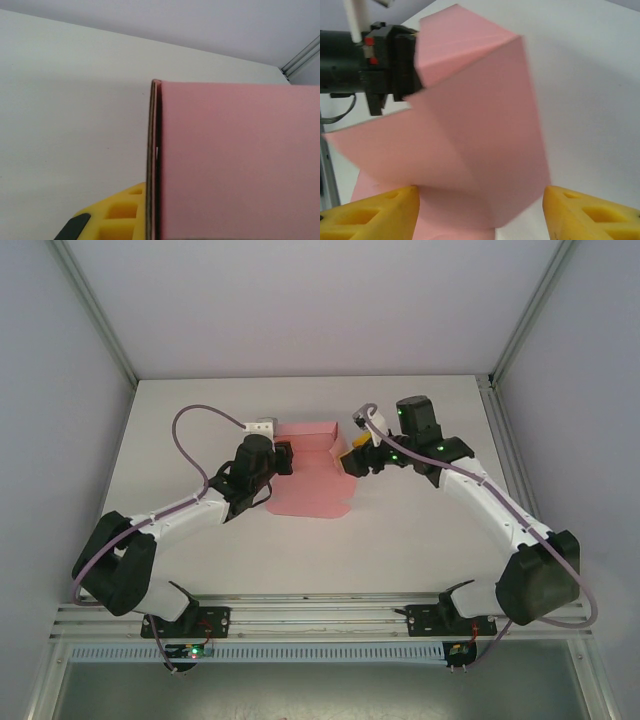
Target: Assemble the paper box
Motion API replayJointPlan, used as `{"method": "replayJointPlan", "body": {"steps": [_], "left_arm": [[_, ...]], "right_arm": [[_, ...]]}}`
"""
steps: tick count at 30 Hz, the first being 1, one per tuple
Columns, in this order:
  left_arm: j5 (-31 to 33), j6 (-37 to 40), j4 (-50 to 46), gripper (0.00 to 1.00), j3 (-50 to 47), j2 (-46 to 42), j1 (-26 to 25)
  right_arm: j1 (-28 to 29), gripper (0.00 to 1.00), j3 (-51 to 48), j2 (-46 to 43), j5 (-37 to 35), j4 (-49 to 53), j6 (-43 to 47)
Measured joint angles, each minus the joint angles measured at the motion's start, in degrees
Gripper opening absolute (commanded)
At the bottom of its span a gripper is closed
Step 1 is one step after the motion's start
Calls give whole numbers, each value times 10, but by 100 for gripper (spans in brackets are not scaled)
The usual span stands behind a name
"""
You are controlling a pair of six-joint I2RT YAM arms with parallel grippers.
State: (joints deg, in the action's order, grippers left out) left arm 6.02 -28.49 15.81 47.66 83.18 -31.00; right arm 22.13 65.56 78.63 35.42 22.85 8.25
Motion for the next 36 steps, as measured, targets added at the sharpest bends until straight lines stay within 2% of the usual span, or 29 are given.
{"method": "replayJointPlan", "body": {"steps": [4,10,14,17,18,21,27,31,36], "left_arm": [[-6,0,0,0,0,0,0],[-18,1,0,0,0,5,10],[-15,1,-2,0,0,12,15],[-8,0,-5,0,0,14,15],[-4,0,-5,0,0,14,15],[7,-1,-9,0,1,14,15],[16,-9,-27,0,5,14,14],[70,-34,-65,0,31,16,-5],[153,-98,-125,0,104,36,-52]], "right_arm": [[22,64,0,9,-24,-9,5],[48,43,2,31,-116,-43,0],[67,43,3,56,-185,-76,-11],[92,37,3,72,-275,-112,-25],[102,30,3,78,-312,-127,-30],[122,21,3,99,-401,-169,-40],[146,3,4,151,-528,-241,-34],[178,1,15,185,-650,-289,-25],[190,5,79,243,-820,-332,-27]]}}
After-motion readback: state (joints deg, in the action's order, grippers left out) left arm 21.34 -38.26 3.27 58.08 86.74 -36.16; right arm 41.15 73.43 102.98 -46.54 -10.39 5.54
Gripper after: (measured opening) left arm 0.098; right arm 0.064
